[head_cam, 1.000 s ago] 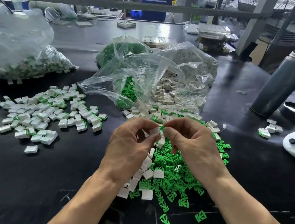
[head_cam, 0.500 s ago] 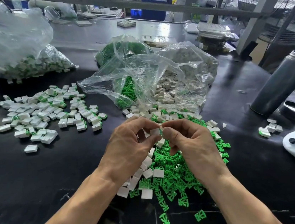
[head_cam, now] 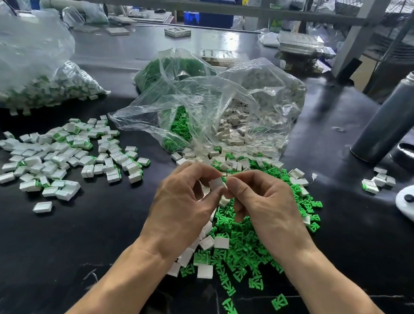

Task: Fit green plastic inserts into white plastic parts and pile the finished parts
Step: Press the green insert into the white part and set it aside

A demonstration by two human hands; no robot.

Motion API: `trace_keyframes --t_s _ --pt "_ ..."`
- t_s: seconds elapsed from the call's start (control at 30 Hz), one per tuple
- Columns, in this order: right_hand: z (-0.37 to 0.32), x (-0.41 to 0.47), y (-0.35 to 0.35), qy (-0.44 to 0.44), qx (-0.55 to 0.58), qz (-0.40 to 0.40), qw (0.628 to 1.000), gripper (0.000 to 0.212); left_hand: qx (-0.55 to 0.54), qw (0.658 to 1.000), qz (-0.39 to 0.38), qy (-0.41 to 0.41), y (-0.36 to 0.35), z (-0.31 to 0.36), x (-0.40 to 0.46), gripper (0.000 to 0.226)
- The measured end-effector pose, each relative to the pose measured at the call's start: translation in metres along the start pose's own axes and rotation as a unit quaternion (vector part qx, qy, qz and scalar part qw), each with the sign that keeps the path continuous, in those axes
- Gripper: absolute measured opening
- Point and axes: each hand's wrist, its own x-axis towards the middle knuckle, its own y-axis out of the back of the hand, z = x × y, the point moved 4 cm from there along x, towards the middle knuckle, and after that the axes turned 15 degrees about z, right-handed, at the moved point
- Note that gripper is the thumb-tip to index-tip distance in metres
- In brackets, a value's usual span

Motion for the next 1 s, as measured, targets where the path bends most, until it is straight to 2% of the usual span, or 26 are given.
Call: trace_keyframes --t_s 0.23,0.6,0.77,1.0 --pt "-0.0007 -0.0009 0.0012 0.012 0.020 0.026 0.999 0.003 0.016 1.000 0.001 -0.013 0.0001 0.0014 -0.0012 0.017" --pt "0.0002 0.0034 0.0039 -0.003 0.018 0.015 1.000 0.008 0.013 0.999 -0.016 -0.029 0.0003 0.0007 -0.0005 0.015" --pt "0.0024 0.0041 0.0025 -0.052 0.045 0.005 0.998 0.005 0.006 0.999 -0.015 -0.029 0.0016 0.0021 0.0020 0.014" --pt "0.0026 0.0026 -0.0005 -0.091 0.063 -0.012 0.994 0.013 0.006 0.999 -0.004 -0.037 0.0008 0.0002 0.0025 0.016"
